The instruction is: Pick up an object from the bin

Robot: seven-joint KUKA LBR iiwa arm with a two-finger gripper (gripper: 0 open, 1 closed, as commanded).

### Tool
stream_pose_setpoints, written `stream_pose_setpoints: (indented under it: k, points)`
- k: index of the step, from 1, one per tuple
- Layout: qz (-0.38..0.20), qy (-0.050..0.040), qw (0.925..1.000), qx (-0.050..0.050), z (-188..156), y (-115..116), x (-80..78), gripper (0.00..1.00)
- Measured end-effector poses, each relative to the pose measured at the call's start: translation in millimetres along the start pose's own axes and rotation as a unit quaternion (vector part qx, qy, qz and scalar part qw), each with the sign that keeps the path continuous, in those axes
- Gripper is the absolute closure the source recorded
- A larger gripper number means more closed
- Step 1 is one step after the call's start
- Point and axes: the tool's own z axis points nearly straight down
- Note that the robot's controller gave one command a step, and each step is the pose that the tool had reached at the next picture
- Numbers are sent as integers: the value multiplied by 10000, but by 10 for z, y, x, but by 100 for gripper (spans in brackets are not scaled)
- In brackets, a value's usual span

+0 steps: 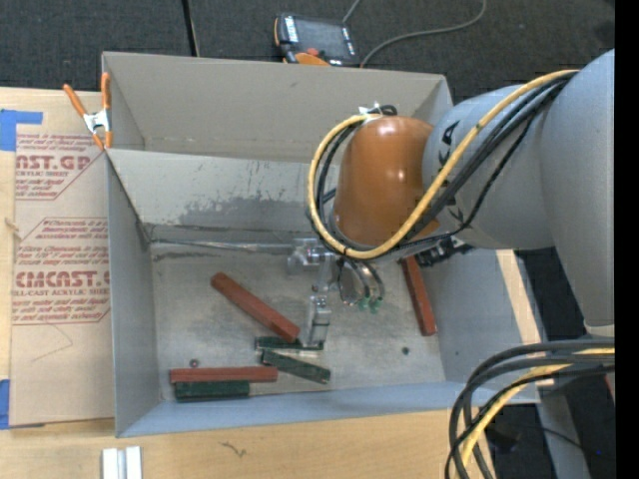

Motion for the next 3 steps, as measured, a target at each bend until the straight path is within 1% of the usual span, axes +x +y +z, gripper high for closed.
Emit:
stream_pose_setpoints:
  k: [1,2,3]
  points:
    - [-401,33,9992,3,735,559,467,0]
    - [-368,-33,9993,-8,662,540,410,100]
    - [-433,-41,9991,-4,-859,505,357,100]
